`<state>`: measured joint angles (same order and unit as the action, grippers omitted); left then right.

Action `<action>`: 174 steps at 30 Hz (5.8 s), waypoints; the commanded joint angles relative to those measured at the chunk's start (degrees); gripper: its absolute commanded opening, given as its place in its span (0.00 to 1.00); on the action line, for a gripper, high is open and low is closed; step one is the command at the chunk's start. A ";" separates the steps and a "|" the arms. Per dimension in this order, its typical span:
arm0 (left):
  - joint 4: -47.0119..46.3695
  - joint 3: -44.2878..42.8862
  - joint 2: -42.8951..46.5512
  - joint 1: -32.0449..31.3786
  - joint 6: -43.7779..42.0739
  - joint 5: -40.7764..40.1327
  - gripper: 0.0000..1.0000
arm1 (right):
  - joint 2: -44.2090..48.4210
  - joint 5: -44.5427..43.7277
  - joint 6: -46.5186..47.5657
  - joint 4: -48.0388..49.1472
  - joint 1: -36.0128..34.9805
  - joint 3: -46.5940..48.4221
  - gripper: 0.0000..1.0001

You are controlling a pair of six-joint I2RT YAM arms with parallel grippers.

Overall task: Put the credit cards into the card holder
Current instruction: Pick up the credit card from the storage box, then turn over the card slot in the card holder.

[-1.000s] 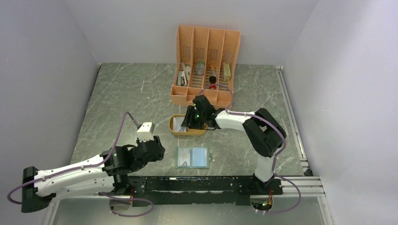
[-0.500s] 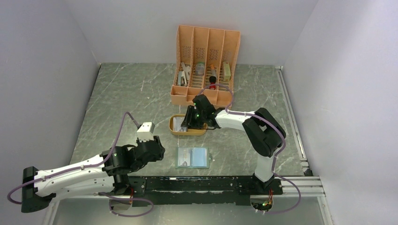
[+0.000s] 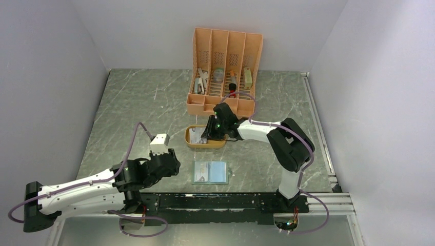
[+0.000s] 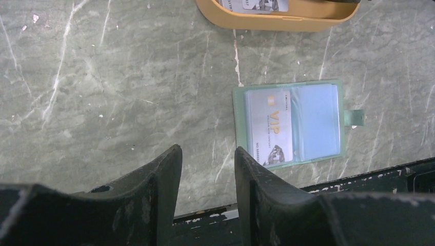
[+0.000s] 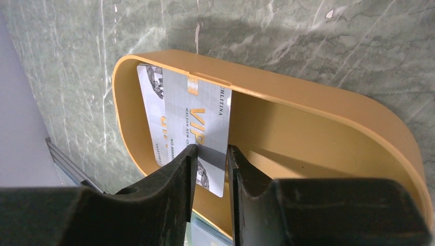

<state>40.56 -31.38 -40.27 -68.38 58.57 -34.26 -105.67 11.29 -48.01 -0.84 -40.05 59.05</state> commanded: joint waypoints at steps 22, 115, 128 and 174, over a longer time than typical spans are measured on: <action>-1.02 -0.56 -1.22 -0.24 -0.19 -0.17 0.46 | 7.97 1.78 -1.49 -0.76 1.34 -3.92 0.00; -30.19 -8.55 -42.20 -1.67 -9.43 19.02 0.37 | 49.70 5.63 3.29 -20.58 -3.34 -33.07 0.00; -30.62 -8.89 -41.78 -1.67 -9.73 18.84 0.34 | 48.68 7.25 4.91 -21.70 -3.70 -31.99 0.00; -25.85 -10.88 -36.45 -1.50 -6.52 14.73 0.58 | 43.95 11.13 1.01 -8.48 -10.99 -32.05 0.00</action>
<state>13.58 -40.40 -76.47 -69.60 51.86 -17.72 -61.65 22.74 -46.54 -10.50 -50.54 25.82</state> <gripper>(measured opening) 0.596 0.009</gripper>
